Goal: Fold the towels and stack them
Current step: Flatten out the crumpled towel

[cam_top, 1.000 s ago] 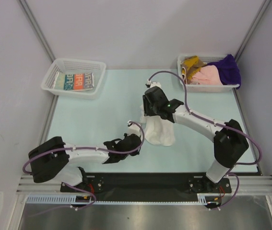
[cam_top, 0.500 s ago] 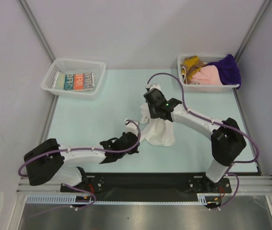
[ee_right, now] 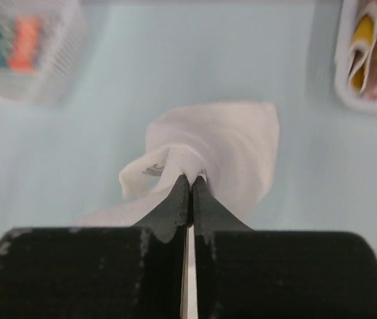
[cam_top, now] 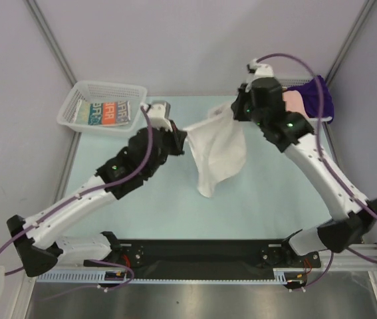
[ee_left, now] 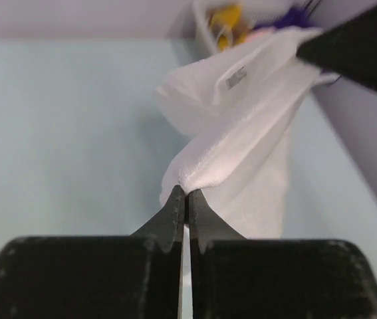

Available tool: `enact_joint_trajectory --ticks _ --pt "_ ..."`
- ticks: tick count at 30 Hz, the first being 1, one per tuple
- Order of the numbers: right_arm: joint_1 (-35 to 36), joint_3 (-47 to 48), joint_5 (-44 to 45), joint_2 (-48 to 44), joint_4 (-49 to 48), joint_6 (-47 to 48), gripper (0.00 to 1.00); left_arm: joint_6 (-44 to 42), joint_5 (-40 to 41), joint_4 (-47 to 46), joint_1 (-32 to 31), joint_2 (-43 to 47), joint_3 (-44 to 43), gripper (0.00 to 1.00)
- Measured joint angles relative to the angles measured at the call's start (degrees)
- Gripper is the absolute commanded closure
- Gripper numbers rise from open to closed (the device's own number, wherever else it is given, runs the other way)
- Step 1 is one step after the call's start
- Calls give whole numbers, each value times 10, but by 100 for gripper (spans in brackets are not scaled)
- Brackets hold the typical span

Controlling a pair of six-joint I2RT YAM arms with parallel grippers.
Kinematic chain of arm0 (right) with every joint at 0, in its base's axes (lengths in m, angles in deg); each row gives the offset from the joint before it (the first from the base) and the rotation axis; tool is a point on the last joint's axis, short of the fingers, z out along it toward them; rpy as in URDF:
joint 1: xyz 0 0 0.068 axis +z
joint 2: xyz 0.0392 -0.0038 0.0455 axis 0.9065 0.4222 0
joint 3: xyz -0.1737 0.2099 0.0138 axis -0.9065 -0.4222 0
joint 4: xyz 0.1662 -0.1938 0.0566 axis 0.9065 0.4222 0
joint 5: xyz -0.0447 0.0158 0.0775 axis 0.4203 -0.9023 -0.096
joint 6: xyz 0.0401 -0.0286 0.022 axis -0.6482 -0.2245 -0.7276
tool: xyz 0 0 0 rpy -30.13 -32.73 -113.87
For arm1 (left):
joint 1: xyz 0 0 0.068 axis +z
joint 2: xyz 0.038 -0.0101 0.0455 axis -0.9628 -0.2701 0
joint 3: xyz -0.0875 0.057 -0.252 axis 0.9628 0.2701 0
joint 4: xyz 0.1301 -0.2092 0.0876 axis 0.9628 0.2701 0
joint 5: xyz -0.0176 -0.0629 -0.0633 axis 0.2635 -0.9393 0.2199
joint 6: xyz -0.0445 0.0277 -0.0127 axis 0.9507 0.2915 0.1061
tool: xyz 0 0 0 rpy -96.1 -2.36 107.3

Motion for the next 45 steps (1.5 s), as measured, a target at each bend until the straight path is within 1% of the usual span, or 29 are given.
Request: enact_joint_trajectory --ticks 4,8,11,16,19,25,29,33,36,41,45 --pt "-7 55 -19 -95 -31 -4 100 -54 10 32 -1 3 -164 100" --pt "9 70 -67 -192 -90 -10 100 -91 -5 53 -5 4 -270 100" --pt "21 67 -99 -239 -115 -15 100 -110 -36 65 -16 9 -308 100" --pt "34 35 -133 -289 -121 -19 100 -134 -94 101 -24 38 -316 100" --pt "37 35 -155 -292 -123 -23 100 -143 -116 117 -24 48 -336 100" --pt "39 57 -209 -292 -136 -32 100 -163 -177 139 -24 57 -408 100" --pt "39 97 -234 -287 -137 -32 100 -177 -214 146 -24 52 -448 100" --pt "39 152 -255 -269 -137 -31 100 -187 -235 154 -24 21 -521 100" --pt "37 192 -252 -242 -134 -24 100 -198 -225 160 -24 -4 -562 100" --pt "30 251 -214 -166 -131 5 100 -225 -159 162 -20 -41 -601 100" --pt "25 250 -178 -116 -134 29 100 -241 -117 163 16 -63 -609 100"
